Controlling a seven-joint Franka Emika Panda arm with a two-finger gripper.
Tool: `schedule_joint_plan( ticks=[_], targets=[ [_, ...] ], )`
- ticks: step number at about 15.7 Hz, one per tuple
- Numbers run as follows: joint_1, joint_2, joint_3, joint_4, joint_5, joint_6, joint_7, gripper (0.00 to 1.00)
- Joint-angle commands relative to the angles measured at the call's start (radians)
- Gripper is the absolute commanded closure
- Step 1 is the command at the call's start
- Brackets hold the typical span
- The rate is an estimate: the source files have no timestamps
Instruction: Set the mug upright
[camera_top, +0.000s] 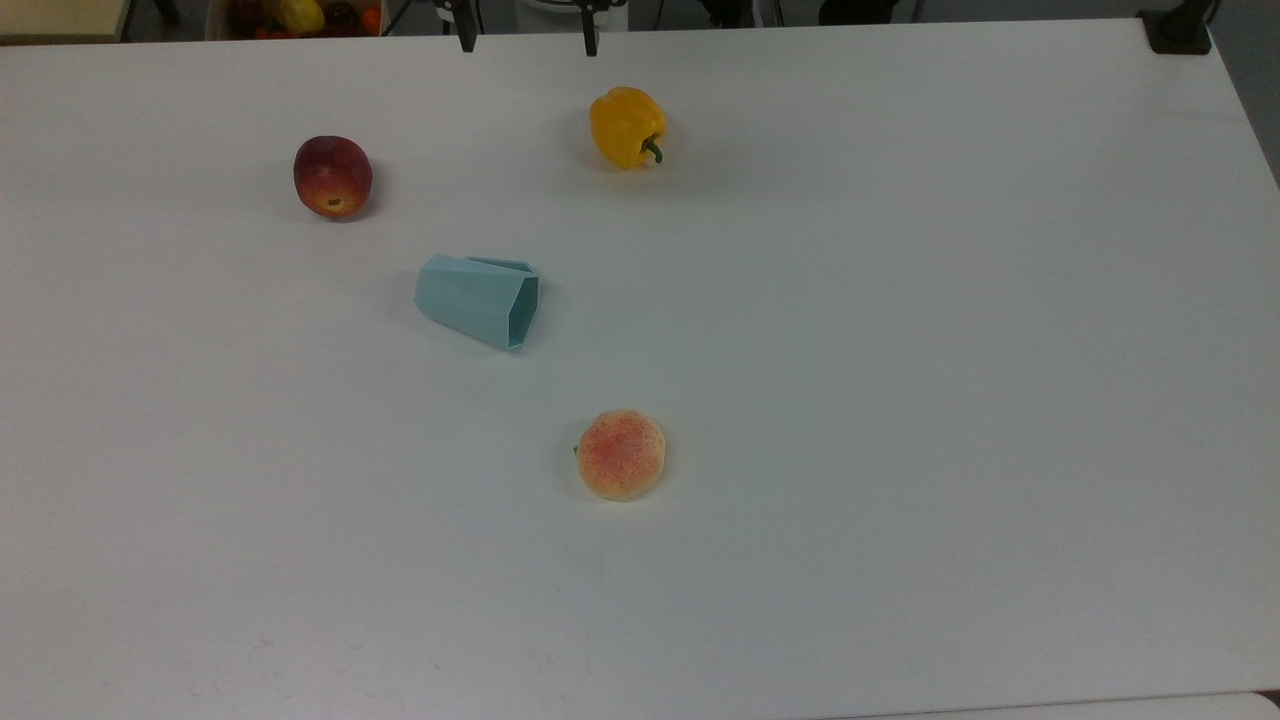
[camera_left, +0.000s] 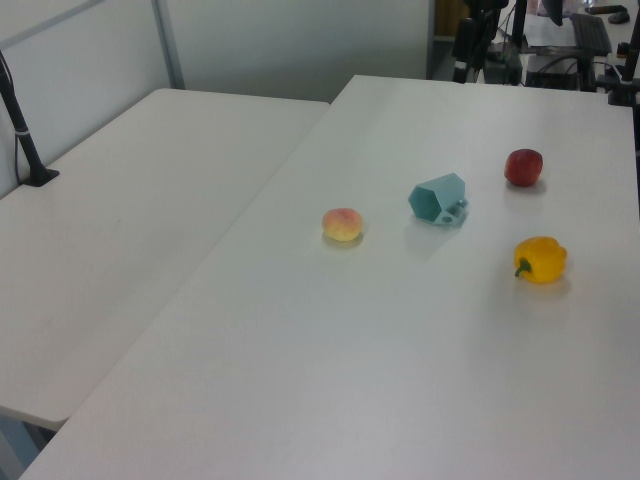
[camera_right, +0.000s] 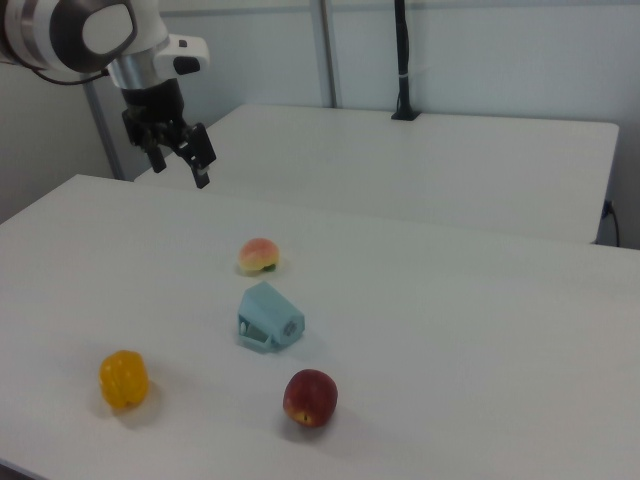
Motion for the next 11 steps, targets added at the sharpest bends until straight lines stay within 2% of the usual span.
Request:
schedule_joint_plan(
  ticks=[1, 6, 11],
  targets=[
    [0.035, 0.119, -0.008, 0.12, -0.089, -0.003, 0.119, 0.0],
    [0.123, 0.266, -0.009, 0.191, -0.276, 0.008, 0.283, 0.0],
    [0.205, 0.392, -0.009, 0.195, -0.449, 0.011, 0.469, 0.0]
  ],
)
